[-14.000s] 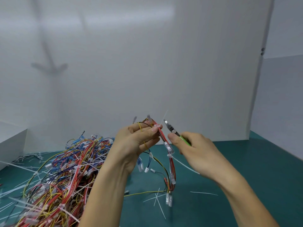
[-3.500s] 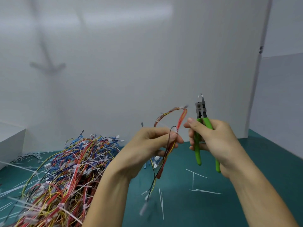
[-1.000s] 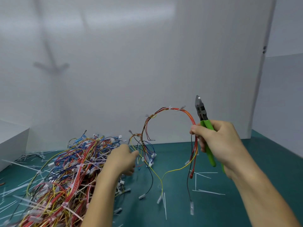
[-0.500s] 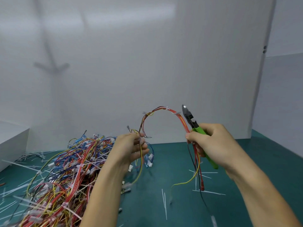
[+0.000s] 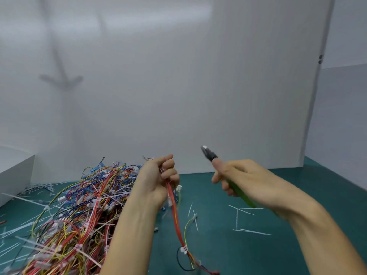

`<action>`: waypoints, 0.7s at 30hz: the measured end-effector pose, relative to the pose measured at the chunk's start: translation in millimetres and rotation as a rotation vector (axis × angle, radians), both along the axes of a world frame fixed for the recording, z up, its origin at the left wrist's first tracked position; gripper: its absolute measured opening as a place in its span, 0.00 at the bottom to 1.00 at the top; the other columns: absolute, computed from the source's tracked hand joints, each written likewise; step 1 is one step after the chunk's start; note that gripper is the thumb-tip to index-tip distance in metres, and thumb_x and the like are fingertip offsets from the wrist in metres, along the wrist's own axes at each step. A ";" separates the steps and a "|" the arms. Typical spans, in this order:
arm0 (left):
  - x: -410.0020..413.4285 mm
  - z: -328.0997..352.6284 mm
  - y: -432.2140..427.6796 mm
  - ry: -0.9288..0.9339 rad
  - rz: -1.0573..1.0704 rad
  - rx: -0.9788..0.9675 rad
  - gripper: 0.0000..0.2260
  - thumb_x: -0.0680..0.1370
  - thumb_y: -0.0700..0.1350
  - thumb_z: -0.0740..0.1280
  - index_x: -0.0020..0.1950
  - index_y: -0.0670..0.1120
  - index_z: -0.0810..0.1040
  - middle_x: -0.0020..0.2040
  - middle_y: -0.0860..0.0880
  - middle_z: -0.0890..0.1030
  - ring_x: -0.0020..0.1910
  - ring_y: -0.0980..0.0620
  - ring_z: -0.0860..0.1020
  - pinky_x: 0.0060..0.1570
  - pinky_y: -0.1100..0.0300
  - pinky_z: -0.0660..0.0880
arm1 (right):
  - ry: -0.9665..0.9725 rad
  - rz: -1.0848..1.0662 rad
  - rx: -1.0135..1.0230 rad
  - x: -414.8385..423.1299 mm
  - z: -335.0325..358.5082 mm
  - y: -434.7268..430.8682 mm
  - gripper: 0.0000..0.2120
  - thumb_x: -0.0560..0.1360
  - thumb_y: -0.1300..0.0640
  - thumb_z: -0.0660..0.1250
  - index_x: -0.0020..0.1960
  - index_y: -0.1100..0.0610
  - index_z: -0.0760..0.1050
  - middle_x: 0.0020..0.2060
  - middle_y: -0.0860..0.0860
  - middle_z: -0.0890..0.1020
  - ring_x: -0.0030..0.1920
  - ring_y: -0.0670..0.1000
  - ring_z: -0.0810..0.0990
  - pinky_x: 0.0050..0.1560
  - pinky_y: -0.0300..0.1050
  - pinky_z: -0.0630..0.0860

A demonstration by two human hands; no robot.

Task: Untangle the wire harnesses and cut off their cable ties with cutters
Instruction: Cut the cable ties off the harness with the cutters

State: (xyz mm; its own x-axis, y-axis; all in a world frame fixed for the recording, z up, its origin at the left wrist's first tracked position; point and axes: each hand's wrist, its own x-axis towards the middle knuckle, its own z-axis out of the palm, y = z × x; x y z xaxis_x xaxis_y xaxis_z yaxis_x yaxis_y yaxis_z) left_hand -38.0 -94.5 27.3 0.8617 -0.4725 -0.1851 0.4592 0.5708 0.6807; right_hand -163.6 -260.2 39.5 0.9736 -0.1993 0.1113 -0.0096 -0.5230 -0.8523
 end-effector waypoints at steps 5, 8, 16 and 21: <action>-6.6 3.2 2.9 -0.232 0.017 0.163 0.23 0.84 0.59 0.48 0.46 0.44 0.72 0.22 0.55 0.57 0.16 0.60 0.53 0.19 0.69 0.47 | 0.160 -0.449 -0.578 33.8 -51.8 -18.7 0.27 0.80 0.34 0.50 0.53 0.56 0.73 0.53 0.56 0.75 0.55 0.59 0.73 0.53 0.53 0.70; -13.0 8.2 0.4 -0.374 -0.013 0.261 0.20 0.86 0.52 0.48 0.43 0.44 0.72 0.21 0.56 0.57 0.16 0.60 0.53 0.18 0.68 0.49 | 0.339 -0.540 -0.786 47.8 -95.0 -28.0 0.25 0.82 0.37 0.50 0.62 0.57 0.68 0.61 0.57 0.71 0.61 0.59 0.68 0.58 0.53 0.68; -29.0 21.6 -2.6 -0.767 0.024 0.488 0.17 0.86 0.47 0.53 0.53 0.41 0.80 0.26 0.54 0.69 0.24 0.57 0.69 0.22 0.66 0.64 | 0.437 -0.587 -0.894 55.8 -151.8 -45.7 0.24 0.80 0.34 0.51 0.62 0.53 0.65 0.60 0.53 0.70 0.61 0.55 0.66 0.56 0.50 0.68; -38.9 26.4 1.2 -0.906 0.023 0.430 0.14 0.85 0.42 0.54 0.60 0.42 0.78 0.31 0.53 0.75 0.26 0.56 0.70 0.26 0.66 0.66 | 0.481 -0.569 -0.920 54.7 -157.8 -44.1 0.25 0.80 0.33 0.46 0.62 0.52 0.65 0.60 0.52 0.70 0.61 0.54 0.66 0.57 0.50 0.65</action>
State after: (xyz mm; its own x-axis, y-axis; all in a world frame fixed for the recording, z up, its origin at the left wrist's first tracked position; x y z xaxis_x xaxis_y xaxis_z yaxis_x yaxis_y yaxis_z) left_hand -76.9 -93.4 53.7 0.7702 -0.5010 0.3947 -0.3429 0.1966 0.9186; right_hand -108.9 -304.4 -118.3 0.7515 -0.6542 0.0854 -0.6564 -0.7544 -0.0029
